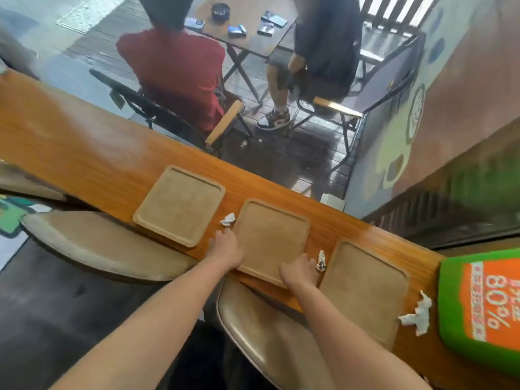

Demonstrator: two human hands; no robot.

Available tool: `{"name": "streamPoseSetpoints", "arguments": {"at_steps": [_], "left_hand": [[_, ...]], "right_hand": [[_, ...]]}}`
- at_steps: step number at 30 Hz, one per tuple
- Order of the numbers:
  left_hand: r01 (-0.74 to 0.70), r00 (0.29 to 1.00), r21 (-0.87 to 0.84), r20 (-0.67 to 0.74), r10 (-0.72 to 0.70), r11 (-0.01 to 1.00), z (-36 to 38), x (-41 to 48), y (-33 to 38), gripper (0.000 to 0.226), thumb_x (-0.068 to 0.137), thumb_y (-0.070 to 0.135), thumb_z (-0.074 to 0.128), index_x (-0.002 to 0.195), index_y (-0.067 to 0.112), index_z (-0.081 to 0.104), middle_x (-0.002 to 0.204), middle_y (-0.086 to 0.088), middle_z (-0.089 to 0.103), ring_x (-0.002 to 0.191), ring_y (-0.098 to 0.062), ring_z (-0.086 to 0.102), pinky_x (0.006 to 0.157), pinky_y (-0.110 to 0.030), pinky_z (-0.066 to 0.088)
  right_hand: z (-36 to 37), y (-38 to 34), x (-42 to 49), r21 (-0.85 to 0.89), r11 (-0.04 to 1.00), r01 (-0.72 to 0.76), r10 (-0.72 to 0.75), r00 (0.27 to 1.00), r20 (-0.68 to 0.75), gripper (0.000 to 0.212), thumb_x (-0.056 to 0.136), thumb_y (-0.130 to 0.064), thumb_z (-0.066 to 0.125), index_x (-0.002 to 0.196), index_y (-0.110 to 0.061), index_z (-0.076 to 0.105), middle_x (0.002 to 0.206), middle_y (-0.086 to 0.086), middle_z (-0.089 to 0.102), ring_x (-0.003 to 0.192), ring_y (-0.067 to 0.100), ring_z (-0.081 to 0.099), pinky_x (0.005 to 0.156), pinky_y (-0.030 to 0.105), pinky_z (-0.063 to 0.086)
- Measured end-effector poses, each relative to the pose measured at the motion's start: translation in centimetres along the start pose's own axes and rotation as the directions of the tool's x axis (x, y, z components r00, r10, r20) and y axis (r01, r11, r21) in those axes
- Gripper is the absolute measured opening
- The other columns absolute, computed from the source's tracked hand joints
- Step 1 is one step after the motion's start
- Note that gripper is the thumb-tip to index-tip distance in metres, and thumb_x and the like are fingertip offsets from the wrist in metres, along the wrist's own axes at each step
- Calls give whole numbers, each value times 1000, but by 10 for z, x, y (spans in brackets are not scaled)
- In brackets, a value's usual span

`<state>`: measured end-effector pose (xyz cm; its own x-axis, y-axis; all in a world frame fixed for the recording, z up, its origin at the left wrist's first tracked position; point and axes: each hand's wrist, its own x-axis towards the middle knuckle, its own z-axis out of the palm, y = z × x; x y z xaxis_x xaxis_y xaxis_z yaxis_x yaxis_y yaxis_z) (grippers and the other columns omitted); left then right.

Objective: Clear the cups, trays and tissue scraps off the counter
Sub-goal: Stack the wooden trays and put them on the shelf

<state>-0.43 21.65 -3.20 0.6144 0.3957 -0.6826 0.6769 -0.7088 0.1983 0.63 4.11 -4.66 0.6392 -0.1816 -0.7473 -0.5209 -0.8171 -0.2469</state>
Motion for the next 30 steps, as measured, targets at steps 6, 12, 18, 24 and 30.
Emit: {"name": "streamPoseSetpoints", "arguments": {"at_steps": [6, 12, 18, 24, 30], "left_hand": [[17, 991, -59, 132, -9, 998, 6, 20, 0, 79, 83, 46, 65, 144, 5, 37, 141, -18, 41, 127, -37, 46, 104, -42, 44], [132, 970, -218, 231, -80, 967, -6, 35, -11, 87, 76, 54, 71, 143, 8, 41, 144, -15, 45, 132, -34, 43, 107, -44, 41], [153, 941, -445, 339, 8, 882, -31, 43, -17, 60, 84, 12, 68, 138, 10, 43, 123, -8, 61, 113, -27, 57, 94, -42, 53], [83, 948, -500, 307, 86, 862, -77, 53, -28, 61, 86, 9, 68, 137, 14, 35, 131, -12, 54, 110, -25, 52, 90, -36, 45], [39, 968, -512, 234, 95, 858, -136, 74, -61, 55, 83, 6, 70, 131, 14, 43, 125, -11, 58, 112, -29, 57, 87, -37, 49]], "right_hand": [[15, -5, 3, 182, 972, -146, 151, 988, -17, 65, 90, -34, 57, 145, -6, 38, 154, 18, 28, 138, 38, 37, 113, 43, 36], [9, -6, 8, 278, 931, -235, 238, 971, 23, 68, 89, -38, 62, 145, -7, 39, 146, 18, 42, 130, 36, 46, 106, 45, 44], [3, -11, 6, 409, 878, -249, 228, 968, 101, 62, 89, -21, 68, 141, -3, 39, 130, 15, 56, 113, 32, 58, 85, 38, 52], [-1, -53, -3, 538, 821, -193, 162, 981, 104, 64, 90, -17, 69, 143, -4, 36, 127, 12, 58, 112, 30, 59, 86, 40, 54], [16, -118, -12, 533, 834, -142, 112, 990, 89, 55, 88, -21, 72, 133, -7, 44, 124, 12, 59, 109, 28, 59, 93, 45, 55]]}}
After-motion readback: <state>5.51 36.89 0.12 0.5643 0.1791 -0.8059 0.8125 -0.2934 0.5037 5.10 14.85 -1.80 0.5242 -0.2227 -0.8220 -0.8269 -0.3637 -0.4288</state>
